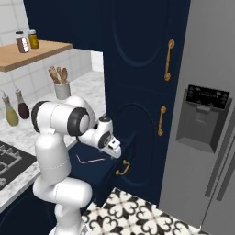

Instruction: Take a straw from the drawer in front and place it inside the glass cup on the dining counter.

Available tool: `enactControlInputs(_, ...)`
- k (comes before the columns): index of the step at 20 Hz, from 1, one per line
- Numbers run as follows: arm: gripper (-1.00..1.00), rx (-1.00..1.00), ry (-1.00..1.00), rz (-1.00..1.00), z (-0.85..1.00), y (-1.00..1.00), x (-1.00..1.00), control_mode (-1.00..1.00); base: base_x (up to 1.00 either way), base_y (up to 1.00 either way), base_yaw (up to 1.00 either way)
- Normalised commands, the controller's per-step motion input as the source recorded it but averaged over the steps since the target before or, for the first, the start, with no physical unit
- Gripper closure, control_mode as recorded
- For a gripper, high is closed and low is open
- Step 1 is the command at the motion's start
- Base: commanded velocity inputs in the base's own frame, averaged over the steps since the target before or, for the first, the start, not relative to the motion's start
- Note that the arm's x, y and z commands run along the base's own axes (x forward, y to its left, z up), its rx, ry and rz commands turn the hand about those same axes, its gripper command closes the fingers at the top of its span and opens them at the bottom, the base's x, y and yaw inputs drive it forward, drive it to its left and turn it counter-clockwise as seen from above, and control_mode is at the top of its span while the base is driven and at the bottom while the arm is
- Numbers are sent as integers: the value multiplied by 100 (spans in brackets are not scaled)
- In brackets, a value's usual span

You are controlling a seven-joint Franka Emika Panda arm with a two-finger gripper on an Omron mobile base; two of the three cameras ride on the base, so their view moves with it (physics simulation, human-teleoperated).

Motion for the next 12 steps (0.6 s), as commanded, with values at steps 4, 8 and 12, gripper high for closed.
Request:
enactControlInputs(4, -100, -3, 0, -14, 0, -100, -9, -100, 0, 0, 0)
enactControlInputs(8, -100, -2, 0, -11, 0, -100, -11, -100, 0, 0, 0)
enactControlInputs(12, -100, -1, -5, 1, 30, -51, -16, -100, 0, 0, 0)
